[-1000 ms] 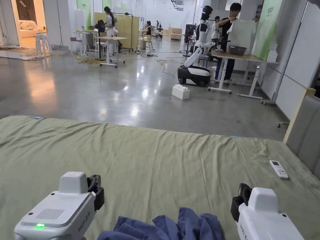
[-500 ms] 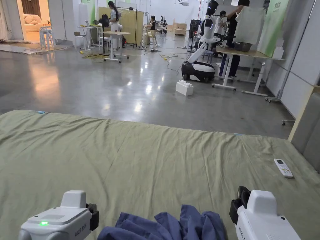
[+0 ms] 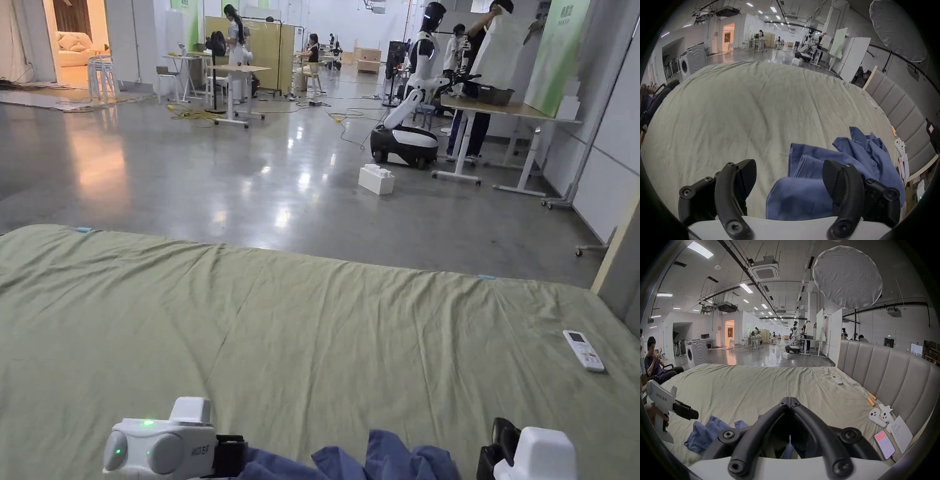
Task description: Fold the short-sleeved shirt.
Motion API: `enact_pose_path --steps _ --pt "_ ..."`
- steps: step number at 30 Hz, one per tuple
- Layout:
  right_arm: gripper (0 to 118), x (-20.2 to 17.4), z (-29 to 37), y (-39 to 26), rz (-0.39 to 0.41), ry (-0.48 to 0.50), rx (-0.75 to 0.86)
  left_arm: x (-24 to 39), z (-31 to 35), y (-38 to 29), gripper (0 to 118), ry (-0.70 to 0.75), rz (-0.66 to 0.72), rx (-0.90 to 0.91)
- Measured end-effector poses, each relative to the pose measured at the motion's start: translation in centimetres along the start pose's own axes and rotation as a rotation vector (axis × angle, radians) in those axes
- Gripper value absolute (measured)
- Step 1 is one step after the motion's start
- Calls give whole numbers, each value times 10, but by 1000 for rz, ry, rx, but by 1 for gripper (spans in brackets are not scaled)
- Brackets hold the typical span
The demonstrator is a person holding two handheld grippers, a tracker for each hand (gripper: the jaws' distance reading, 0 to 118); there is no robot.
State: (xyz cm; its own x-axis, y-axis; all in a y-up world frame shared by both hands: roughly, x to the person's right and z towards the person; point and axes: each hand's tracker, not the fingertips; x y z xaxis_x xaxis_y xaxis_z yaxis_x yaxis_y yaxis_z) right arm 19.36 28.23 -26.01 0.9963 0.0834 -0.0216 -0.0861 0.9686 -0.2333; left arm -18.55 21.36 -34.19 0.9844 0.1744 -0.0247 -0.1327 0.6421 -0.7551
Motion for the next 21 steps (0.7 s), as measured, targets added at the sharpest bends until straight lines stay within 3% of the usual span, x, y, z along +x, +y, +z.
enact_pose_path --steps 7,12,15,18,19,21 --pt "0 10 -23 -17 -15 -14 -61 12 -59 22 85 23 -27 -94" --pt "0 18 -38 -27 -7 -23 -108 25 -85 5 82 57 -118 -234" --pt "0 22 -46 -31 -6 -22 -137 39 -75 0 77 87 -173 -169" --pt "0 24 -55 -34 -11 -20 -167 44 -71 -1 43 56 -215 -151" --pt "0 24 -58 -34 -15 -15 -180 45 -70 -2 14 25 -233 -148" --pt "0 24 -64 -35 -24 -10 -190 48 -67 -5 8 32 -264 -155"
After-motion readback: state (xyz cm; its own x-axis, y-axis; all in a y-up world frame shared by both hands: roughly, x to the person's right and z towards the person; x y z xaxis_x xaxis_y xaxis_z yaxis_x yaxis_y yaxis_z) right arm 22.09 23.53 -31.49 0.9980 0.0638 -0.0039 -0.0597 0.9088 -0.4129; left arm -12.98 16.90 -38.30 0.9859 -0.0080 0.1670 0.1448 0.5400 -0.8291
